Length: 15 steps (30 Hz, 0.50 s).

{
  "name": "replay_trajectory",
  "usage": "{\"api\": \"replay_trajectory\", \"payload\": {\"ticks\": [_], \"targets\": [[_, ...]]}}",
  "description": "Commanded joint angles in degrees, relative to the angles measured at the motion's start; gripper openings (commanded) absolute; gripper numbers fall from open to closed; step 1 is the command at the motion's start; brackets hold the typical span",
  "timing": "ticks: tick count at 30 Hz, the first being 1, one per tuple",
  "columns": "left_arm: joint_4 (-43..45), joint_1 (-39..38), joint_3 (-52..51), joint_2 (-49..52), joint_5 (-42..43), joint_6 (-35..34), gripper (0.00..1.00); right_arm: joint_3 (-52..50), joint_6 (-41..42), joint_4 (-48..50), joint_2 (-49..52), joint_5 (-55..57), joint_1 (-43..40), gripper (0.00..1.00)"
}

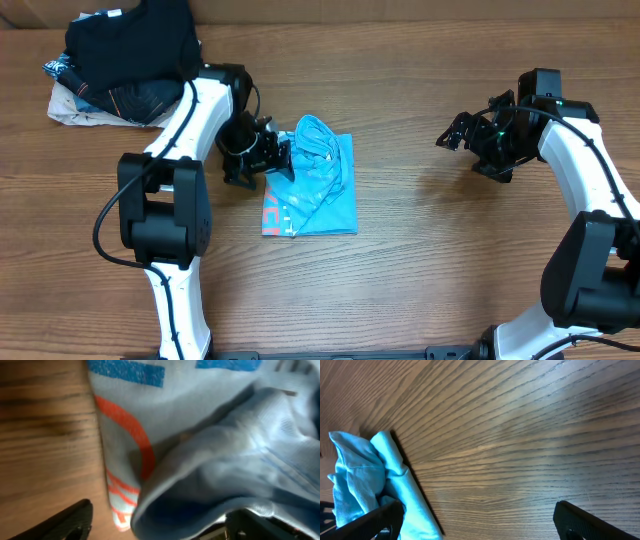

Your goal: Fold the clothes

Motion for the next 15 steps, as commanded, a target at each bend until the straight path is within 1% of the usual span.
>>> {"api": "replay_trajectory", "payload": {"ticks": [1,5,7,11,12,15], "targets": [[2.1,-0.4,-1.7,-0.6,1.8,-0.9,0.82,-0.2,0.2,0.2,-1.0,-0.5,0.3,1.00],[4.8,-0.5,-1.7,-0.7,2.2,-0.8,0.72,-0.2,0.2,0.2,-1.0,-0.5,0.3,1.00],[5.3,-0.5,-1.7,-0.7,2.3,-0.8,0.62,-0.2,0.2,0.2,-1.0,-0.5,0.3,1.00],[5.0,-0.8,-1.6,-0.7,2.3,-0.8,0.33,-0.2,0.2,0.2,-1.0,-0.5,0.3,1.00],[4.8,-0.9,-1.6,-0.7,2.3,-0.8,0.23,-0.2,0.2,0.2,-1.0,-0.5,0.3,1.00],[4.2,-1.5,-1.6,-0.7,2.3,-0.8,0.04,-0.2,0.2,0.2,-1.0,-0.5,0.3,1.00]]}}
